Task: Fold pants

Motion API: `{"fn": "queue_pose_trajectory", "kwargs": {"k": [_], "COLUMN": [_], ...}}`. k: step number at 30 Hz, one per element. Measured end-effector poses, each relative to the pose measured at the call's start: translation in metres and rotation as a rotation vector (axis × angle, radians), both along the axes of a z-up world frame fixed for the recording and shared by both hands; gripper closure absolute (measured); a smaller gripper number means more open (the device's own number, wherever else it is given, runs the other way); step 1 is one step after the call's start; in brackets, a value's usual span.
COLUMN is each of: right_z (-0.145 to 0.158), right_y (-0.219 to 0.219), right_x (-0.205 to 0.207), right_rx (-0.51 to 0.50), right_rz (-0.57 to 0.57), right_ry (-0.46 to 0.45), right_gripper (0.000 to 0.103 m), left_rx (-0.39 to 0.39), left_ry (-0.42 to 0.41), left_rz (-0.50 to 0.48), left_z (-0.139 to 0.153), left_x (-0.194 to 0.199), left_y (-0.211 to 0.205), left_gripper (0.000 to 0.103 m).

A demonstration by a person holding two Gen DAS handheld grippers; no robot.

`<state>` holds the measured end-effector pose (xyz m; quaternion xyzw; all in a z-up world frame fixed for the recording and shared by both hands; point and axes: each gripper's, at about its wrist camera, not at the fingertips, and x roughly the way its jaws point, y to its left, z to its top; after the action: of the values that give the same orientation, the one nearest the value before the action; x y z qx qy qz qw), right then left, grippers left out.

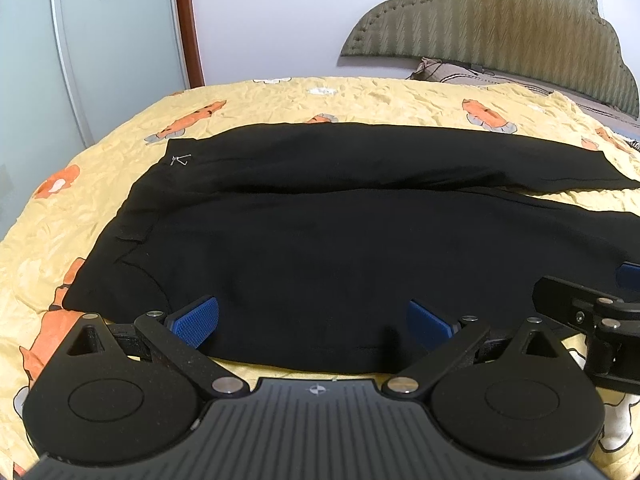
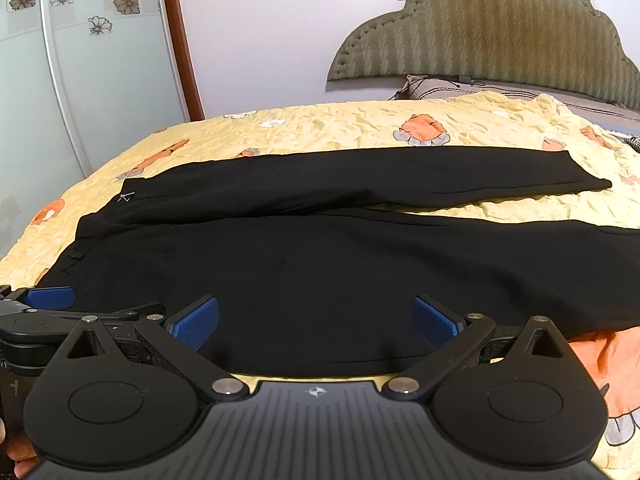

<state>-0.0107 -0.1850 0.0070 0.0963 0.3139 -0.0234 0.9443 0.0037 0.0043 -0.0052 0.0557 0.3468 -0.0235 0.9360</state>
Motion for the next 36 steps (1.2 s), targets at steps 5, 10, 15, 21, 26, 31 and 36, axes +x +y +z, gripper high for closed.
{"fn": "queue_pose_trajectory", "kwargs": {"k": [5, 10, 15, 21, 26, 31, 36], "right_z": [0.000, 0.001, 0.001, 0.000, -0.001, 0.000, 0.011], "right_y": [0.000, 0.001, 0.002, 0.002, 0.001, 0.001, 0.011], "right_x": [0.001, 0.002, 0.004, 0.011, 0.015, 0.020, 0.031], "right_rx": [0.000, -0.012, -0.020, -0.025, -0.031, -0.063, -0.176], "right_rz": [0.001, -0.001, 0.000, 0.000, -0.004, 0.017, 0.130], "right_ry": [-0.001, -0.008, -0.008, -0.001, 0.004, -0.019, -0.114], "right_gripper": [0.000, 0.000, 0.000, 0.000, 0.000, 0.000, 0.000], "left_rx": [0.003, -0.003, 0.010, 0.026, 0.015, 0.009, 0.017], "left_ry": [0.009, 0.012, 0.013, 0.028, 0.034, 0.034, 0.016], "left_rz": [0.010, 0.010, 0.013, 0.010, 0.013, 0.015, 0.018], "left_z": [-0.001, 0.000, 0.000, 0.000, 0.000, 0.001, 0.003], "left_x": [0.001, 0.002, 0.005, 0.010, 0.015, 0.019, 0.024], "left_y": [0.001, 0.001, 0.000, -0.001, 0.002, 0.004, 0.007], "left_gripper": [0.001, 0.001, 0.001, 0.001, 0.001, 0.001, 0.001]}}
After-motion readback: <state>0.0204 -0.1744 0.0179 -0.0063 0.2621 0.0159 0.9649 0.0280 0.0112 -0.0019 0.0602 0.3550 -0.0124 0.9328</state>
